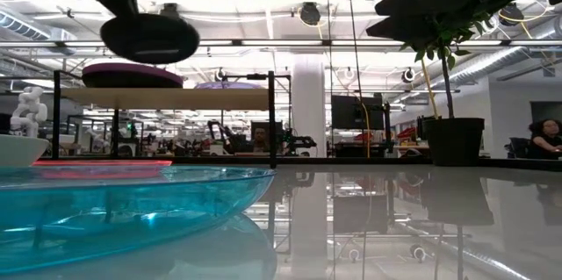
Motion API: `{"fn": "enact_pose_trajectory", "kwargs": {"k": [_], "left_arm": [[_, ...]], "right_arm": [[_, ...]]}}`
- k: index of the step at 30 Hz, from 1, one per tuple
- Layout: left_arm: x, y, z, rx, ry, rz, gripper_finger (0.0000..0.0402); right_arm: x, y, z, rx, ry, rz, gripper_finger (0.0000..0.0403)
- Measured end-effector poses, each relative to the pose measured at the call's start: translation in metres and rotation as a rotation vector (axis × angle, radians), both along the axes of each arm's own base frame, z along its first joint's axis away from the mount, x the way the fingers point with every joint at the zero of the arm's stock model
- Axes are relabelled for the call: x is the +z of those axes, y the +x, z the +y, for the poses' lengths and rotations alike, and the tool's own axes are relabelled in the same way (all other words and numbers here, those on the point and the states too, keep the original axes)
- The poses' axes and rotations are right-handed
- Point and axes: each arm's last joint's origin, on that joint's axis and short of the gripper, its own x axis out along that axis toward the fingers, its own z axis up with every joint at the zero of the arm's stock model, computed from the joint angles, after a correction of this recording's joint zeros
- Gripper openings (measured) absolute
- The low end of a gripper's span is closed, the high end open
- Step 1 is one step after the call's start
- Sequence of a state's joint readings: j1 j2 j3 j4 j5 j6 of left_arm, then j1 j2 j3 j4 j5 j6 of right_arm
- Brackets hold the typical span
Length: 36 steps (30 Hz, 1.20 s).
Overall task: Place and stack plates onto a shelf
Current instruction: Stack the black plate on top of the purple plate on the shelf
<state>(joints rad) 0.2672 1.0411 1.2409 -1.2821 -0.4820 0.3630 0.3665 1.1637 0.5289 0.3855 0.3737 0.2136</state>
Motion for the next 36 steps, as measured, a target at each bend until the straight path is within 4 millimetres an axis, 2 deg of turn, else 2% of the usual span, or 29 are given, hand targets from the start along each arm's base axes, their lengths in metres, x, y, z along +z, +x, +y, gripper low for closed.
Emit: {"fn": "enact_pose_trajectory", "kwargs": {"k": [8,21,26,36], "left_arm": [[-0.013,-0.002,0.007,0.128,-0.046,-0.014,0.0019],[-0.039,-0.001,0.009,0.155,-0.07,0.05,0.0021],[-0.045,0.002,0.009,0.182,-0.07,0.024,0.0051],[-0.044,0.002,0.01,0.195,-0.038,0.016,0.0126]], "right_arm": [[0.0,0.0,0.0,0.0,0.009,0.0,0.0235],[0.0,0.0,0.0,0.003,0.004,0.001,0.0235],[0.0,0.0,0.001,0.007,0.011,0.001,0.0235],[0.0,-0.001,0.002,0.013,0.012,0.002,0.0235]]}}
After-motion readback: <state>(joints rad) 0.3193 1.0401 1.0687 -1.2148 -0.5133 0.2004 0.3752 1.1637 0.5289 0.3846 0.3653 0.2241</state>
